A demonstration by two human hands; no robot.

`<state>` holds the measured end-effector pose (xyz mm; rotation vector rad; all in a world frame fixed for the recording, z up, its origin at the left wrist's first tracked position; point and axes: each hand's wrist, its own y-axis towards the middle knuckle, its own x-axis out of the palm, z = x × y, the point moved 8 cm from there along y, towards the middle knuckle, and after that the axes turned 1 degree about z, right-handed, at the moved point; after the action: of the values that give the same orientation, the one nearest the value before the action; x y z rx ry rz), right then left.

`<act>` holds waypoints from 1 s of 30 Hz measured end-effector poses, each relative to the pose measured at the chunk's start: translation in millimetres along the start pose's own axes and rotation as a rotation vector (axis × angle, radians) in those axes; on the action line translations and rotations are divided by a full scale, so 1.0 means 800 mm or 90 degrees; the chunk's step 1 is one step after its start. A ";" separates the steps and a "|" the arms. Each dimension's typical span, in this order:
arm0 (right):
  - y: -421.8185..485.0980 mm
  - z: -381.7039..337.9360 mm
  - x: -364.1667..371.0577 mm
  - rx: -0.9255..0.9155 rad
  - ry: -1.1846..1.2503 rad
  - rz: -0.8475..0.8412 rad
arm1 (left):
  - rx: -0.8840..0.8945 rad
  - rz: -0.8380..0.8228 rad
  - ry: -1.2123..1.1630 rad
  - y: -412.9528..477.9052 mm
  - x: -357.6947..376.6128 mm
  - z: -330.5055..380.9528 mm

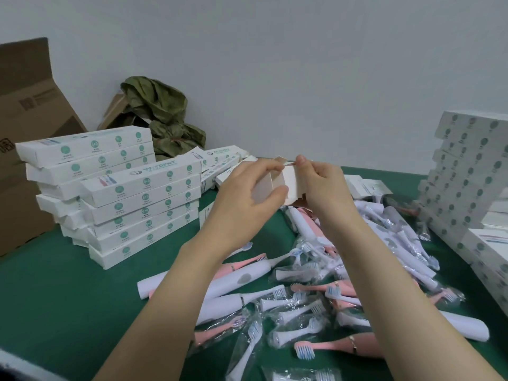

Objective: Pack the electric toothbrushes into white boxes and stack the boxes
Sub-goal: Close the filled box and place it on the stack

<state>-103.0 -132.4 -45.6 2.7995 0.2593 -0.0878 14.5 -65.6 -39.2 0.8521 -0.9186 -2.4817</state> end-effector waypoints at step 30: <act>-0.063 0.096 0.107 -0.219 -0.652 -0.539 | 0.004 0.138 0.122 -0.006 -0.046 -0.035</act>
<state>-31.1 -96.3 -141.7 1.8024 1.0068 -1.4168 59.7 -56.7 -44.3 0.9204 -0.9008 -2.1728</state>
